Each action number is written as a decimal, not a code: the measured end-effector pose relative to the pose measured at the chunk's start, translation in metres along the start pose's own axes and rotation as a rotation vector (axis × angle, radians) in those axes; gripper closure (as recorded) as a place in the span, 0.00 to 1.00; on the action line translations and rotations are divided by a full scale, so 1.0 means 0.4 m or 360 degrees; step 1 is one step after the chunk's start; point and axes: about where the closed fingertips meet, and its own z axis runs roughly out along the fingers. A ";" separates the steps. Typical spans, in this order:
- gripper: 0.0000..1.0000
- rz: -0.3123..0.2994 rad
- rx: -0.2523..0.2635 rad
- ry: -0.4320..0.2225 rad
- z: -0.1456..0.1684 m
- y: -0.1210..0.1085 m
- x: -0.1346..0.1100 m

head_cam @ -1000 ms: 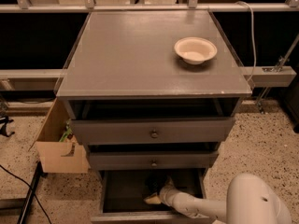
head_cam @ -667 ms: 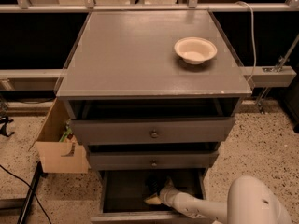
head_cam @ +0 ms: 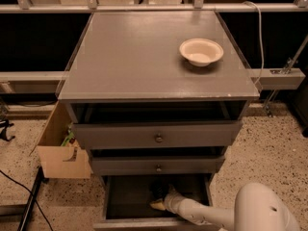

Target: Pick rxbar blueberry from bottom drawer and place on counter

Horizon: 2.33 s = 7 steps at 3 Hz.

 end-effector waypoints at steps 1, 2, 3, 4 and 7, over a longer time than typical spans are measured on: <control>0.41 0.0001 0.0003 0.0003 0.001 0.000 0.002; 0.53 0.0001 0.0003 0.0004 0.001 0.000 0.002; 0.72 0.0000 0.0015 0.0006 -0.003 -0.004 0.000; 0.95 -0.0009 0.0024 0.0006 -0.010 -0.007 -0.010; 1.00 -0.0309 -0.0089 -0.0135 -0.081 -0.089 -0.171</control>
Offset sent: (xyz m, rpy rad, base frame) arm -0.0004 -0.0037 -0.0016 -0.0086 0.0034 -0.0107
